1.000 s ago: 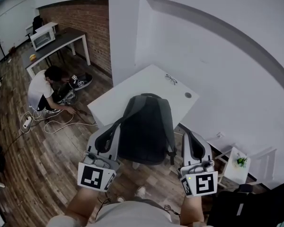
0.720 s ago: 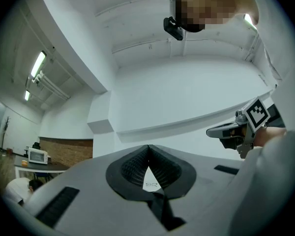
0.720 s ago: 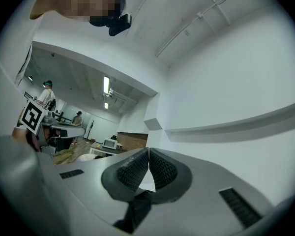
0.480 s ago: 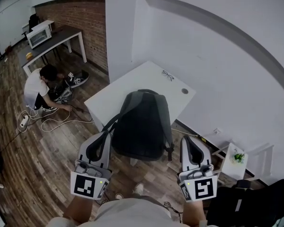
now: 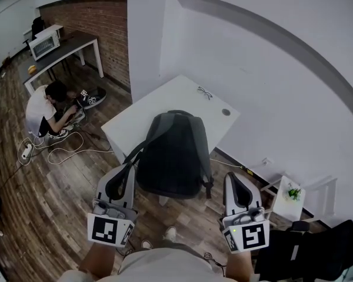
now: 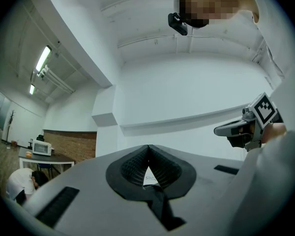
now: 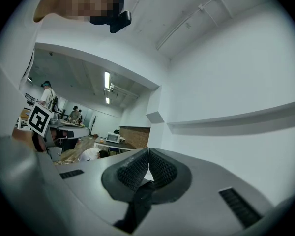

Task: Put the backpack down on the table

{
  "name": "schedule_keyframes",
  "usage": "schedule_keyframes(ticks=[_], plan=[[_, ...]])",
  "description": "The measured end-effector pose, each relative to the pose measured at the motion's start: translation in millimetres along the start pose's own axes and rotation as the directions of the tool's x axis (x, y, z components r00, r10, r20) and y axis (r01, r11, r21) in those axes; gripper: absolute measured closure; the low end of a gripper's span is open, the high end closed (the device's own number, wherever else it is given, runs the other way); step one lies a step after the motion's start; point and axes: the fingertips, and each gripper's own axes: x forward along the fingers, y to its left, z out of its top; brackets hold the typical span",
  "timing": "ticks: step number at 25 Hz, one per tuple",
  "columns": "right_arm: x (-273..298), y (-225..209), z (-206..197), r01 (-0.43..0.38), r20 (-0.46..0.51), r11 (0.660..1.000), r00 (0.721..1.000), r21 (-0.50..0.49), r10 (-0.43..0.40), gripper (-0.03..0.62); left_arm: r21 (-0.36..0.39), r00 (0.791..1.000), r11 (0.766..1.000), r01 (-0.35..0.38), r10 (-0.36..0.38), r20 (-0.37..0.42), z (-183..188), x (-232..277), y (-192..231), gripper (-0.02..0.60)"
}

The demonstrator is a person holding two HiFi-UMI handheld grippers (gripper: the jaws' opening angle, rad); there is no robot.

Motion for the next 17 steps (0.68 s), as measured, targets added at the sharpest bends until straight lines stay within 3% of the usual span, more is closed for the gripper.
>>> schedule_keyframes(ticks=[17], plan=[[4.7,-5.1,-3.8,0.007,0.006,1.0,1.0,0.02,-0.007,0.556,-0.004,1.0,1.0,0.017,-0.017,-0.006,-1.9,9.8,-1.0,0.565]])
